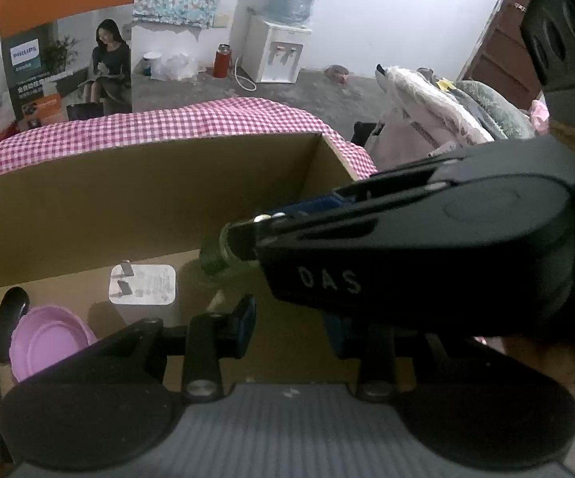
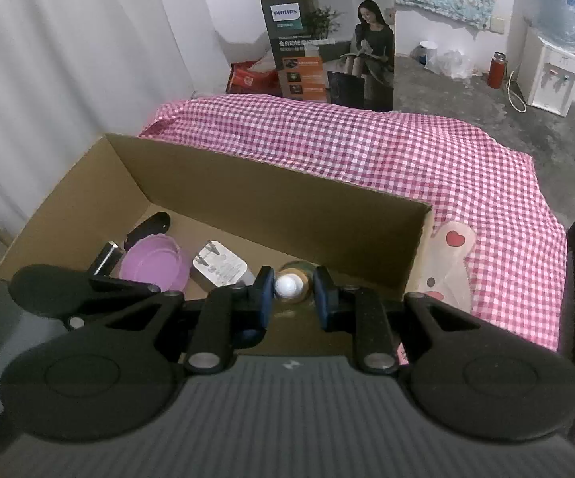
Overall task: Organize rigid objects
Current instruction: 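Lower the green bottle into the box and open the right gripper, then move the right gripper out of the box to the gold-lidded jar, then close the right gripper around the gold-lidded jar, then lift the gold-lidded jar off the table with the right gripper, then carry the jar over the box and lower it inside, then open the right gripper to release the jar in the box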
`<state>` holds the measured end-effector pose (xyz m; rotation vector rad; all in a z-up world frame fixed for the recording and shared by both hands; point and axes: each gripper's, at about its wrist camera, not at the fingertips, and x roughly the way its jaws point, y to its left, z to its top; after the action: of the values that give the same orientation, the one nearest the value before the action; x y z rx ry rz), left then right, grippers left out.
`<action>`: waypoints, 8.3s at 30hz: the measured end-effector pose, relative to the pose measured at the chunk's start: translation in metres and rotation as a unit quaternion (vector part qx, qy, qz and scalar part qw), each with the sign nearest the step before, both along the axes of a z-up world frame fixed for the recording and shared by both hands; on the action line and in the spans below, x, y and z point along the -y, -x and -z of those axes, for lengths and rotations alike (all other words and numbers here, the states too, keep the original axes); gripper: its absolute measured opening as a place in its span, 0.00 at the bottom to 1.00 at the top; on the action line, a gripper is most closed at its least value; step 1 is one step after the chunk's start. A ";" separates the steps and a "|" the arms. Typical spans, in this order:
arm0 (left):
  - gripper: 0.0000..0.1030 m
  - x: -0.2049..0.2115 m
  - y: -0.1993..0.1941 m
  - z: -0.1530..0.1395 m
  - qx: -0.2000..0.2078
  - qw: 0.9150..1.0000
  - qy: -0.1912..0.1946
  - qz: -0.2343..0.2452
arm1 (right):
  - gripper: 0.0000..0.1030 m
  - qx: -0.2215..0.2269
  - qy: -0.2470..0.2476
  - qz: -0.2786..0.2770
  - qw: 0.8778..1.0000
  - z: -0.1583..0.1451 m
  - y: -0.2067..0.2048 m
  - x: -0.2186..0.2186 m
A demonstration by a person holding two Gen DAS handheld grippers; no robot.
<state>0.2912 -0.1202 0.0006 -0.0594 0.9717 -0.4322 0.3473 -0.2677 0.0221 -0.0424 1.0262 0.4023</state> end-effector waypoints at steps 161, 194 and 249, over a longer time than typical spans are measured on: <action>0.56 -0.019 0.216 0.049 0.137 0.983 -0.070 0.095 | 0.51 -0.025 -0.189 0.135 0.972 0.044 0.281 -0.017; 0.56 -0.021 0.228 0.015 0.181 0.978 -0.061 0.085 | 0.45 0.010 -0.206 0.130 0.970 0.014 0.290 -0.017; 0.68 -0.069 0.043 0.004 -0.038 0.992 0.016 -0.122 | 0.47 -0.084 -0.160 0.041 0.983 0.003 0.058 -0.035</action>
<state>0.2480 -0.0507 -0.0029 -0.2223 1.0181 -0.2210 0.2893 -0.2330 0.0189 0.3258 1.1144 0.4966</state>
